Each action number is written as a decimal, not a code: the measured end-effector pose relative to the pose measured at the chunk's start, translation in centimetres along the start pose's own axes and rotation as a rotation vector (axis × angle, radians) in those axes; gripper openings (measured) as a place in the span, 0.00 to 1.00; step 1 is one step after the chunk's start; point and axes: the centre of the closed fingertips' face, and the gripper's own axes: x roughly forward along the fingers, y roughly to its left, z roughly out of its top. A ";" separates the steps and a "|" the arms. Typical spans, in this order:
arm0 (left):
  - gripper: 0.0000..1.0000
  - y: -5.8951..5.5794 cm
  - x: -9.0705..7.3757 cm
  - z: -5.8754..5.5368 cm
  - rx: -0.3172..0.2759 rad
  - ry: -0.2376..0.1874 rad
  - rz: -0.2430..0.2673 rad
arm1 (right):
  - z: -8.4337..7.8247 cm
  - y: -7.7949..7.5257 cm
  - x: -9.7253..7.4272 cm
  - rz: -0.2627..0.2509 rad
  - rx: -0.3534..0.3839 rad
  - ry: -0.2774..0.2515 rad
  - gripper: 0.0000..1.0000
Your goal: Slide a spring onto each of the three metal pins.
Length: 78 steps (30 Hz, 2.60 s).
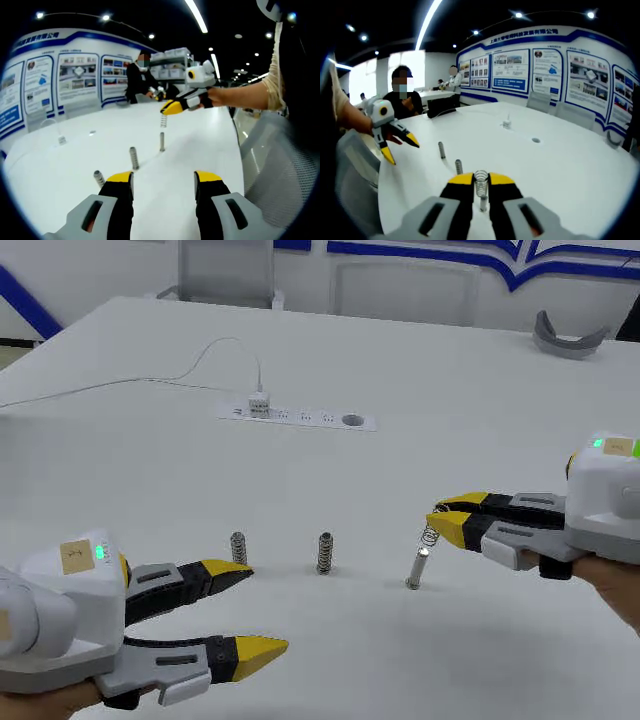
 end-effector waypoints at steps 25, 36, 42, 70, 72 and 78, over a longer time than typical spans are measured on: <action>0.50 0.5 -0.2 -0.6 -0.012 0.012 0.014 | -2.7 -0.8 1.1 -0.011 0.031 0.022 0.12; 0.50 0.5 -0.2 -0.7 -0.010 0.016 0.015 | -4.3 -0.9 2.2 -0.006 0.011 0.043 0.12; 0.50 0.6 -0.2 -0.7 -0.011 0.017 0.016 | -4.8 -1.2 2.5 -0.013 0.016 0.049 0.12; 0.50 1.0 -0.8 -1.0 -0.018 0.021 0.036 | -6.0 -2.1 3.4 -0.038 0.024 0.072 0.12; 0.50 1.0 -0.9 -1.0 -0.018 0.021 0.037 | -6.2 -2.2 3.5 -0.039 0.025 0.076 0.12; 0.50 1.0 -0.9 -1.1 -0.019 0.024 0.039 | -6.4 -2.3 3.5 -0.041 0.025 0.077 0.12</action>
